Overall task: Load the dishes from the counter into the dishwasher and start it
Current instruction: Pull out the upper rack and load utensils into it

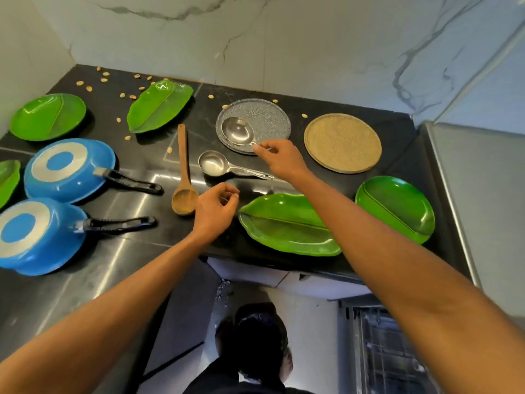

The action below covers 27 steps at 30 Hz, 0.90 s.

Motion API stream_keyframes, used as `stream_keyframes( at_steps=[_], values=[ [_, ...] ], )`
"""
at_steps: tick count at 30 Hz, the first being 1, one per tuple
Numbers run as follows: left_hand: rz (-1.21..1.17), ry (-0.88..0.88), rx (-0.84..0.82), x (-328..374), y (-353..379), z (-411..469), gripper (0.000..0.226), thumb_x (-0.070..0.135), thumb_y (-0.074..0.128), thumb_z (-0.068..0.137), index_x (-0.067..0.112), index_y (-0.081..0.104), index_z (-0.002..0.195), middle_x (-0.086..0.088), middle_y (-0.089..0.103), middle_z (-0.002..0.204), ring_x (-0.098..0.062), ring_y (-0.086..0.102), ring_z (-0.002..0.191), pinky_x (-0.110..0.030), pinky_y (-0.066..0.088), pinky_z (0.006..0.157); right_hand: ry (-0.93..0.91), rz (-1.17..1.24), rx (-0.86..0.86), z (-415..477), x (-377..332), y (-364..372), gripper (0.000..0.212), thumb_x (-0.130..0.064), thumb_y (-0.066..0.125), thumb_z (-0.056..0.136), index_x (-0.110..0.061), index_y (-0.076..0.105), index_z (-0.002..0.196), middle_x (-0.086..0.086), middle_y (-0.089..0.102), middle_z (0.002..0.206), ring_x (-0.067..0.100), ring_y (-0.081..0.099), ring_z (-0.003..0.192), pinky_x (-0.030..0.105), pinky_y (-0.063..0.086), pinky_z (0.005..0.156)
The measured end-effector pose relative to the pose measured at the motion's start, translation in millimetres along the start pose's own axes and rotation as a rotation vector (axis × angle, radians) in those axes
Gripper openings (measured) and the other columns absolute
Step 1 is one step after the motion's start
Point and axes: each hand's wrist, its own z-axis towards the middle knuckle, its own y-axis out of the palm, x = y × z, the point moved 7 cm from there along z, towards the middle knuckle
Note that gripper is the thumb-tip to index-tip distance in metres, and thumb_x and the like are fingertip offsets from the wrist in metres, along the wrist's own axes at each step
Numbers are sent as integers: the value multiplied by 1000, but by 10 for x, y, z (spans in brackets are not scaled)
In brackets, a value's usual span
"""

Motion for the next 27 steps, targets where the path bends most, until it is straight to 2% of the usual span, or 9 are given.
stream_keyframes(
  at_steps=[2,4,7,11,17,20,23,25,27],
  values=[
    [16,-18,20,-32,-8,-154,8,12,65,85,18,70,87,7,67,73,0,60,67,-20,50,68,15,68,-31,-147,-30,-5,31,-42,66,92,-23,61,68,-15,49,53,5,44,53,30,41,61],
    [60,-28,37,-45,-8,-382,7,13,66,85,15,71,88,4,68,79,-4,62,72,-25,51,73,58,177,-89,-338,-59,-1,28,-31,68,93,-18,56,72,-6,49,58,12,49,50,29,44,53],
    [131,-14,33,-35,-13,-727,10,15,64,85,14,72,91,0,69,86,-13,63,78,-29,51,75,134,325,-154,-663,-144,1,26,-23,65,96,-12,52,76,5,48,63,15,47,45,23,40,43],
    [160,-15,-19,-10,69,-1193,10,12,64,84,17,71,90,1,69,84,-13,64,78,-28,50,73,152,391,-126,-1150,-174,-73,26,-26,67,94,-16,52,75,0,41,56,11,35,38,22,28,40],
    [134,-46,-135,-95,298,-1795,10,10,65,85,18,71,88,8,66,72,-7,62,67,-24,47,66,172,430,-81,-1915,-127,-177,24,-33,65,95,-16,58,80,0,39,51,11,32,36,21,26,38],
    [125,-24,-203,-107,435,-2169,10,12,63,88,18,71,89,15,58,63,-1,56,59,-20,42,60,186,449,13,-2441,0,-312,27,-41,66,94,-21,61,76,1,42,46,14,33,34,20,28,37],
    [139,17,-324,-90,607,-2666,9,15,61,91,19,70,90,14,56,59,-3,56,59,-18,42,58,234,508,136,-3094,286,-385,22,-37,66,95,-20,66,80,5,42,44,14,33,31,20,28,35],
    [139,45,-387,-46,700,-2989,10,15,61,93,19,69,91,13,53,57,-5,54,57,-20,41,57,294,507,204,-3541,529,-414,21,-38,65,95,-21,69,83,8,43,44,15,36,31,20,29,35],
    [157,63,-438,-14,797,-3222,10,14,61,94,18,70,92,11,52,56,-7,52,57,-24,42,59,343,511,271,-3929,766,-483,25,-39,68,92,-23,67,73,8,45,44,16,39,34,22,32,37]
  ],
)
